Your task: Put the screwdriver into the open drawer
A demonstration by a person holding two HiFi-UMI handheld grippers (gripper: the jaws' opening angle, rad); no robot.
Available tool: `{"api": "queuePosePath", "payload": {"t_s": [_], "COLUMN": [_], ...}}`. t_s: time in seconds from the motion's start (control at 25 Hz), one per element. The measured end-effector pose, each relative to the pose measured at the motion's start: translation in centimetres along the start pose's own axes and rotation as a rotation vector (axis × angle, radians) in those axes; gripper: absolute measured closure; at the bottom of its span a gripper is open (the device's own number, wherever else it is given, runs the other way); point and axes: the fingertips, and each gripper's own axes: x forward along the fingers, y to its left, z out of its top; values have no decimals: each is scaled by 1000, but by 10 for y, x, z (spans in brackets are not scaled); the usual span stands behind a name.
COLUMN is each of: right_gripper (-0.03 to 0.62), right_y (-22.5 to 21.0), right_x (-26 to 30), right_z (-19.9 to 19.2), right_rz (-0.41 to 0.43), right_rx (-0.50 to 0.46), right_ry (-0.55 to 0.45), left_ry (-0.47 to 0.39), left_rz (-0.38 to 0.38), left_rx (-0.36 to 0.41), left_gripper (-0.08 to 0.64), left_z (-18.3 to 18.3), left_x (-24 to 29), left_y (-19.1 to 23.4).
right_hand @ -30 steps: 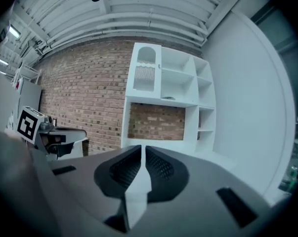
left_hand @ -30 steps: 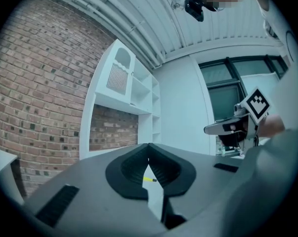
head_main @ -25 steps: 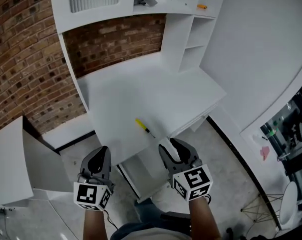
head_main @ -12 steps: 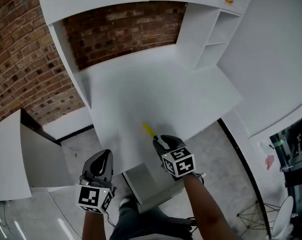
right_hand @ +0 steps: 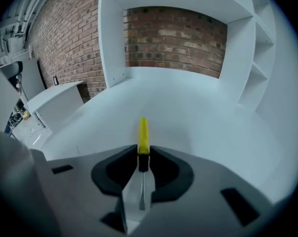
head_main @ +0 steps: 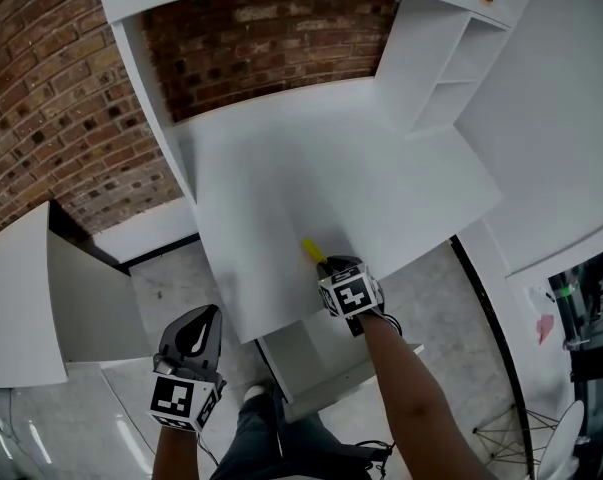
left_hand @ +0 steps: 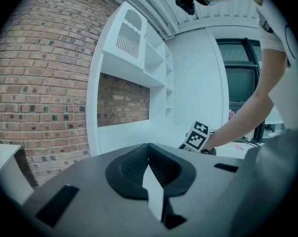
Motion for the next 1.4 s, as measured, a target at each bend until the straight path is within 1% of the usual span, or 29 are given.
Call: {"api": "queuePosePath", "payload": {"t_s": [0.12, 0.24, 0.36, 0.48, 0.76, 0.92, 1.0, 1.08, 1.4], "right_gripper": [511, 515, 517, 517, 517, 517, 517, 517, 517], "right_y": [-1, 0, 4, 7, 14, 19, 23, 30, 60], "right_x": [0, -7, -24, -47, -131, -162, -170, -171, -137], "right_z": [0, 3, 8, 12, 16, 3, -8, -25, -118], "right_rz": [7, 17, 22, 14, -5, 2, 12, 24, 82], "right_rx": [15, 30, 30, 36, 85, 82, 77, 76, 114], "right_ry": [9, -11, -51, -96, -263, -297, -288, -258, -26], "left_ry": [-21, -9, -58, -87, -129, -136, -133, -127, -89], "left_rz": [19, 29, 27, 13, -40, -69, -82, -94, -120], "left_rx": [-8, -9, -2, 0, 11, 19, 21, 22, 23], "left_gripper": [546, 546, 546, 546, 546, 546, 546, 546, 546], "left_z": [2, 4, 9, 17, 31, 35, 34, 31, 18], "left_x": [-6, -11, -13, -14, -12, -7, -4, -3, 4], "left_y": [3, 4, 4, -1, -19, -28, -33, -37, -45]}}
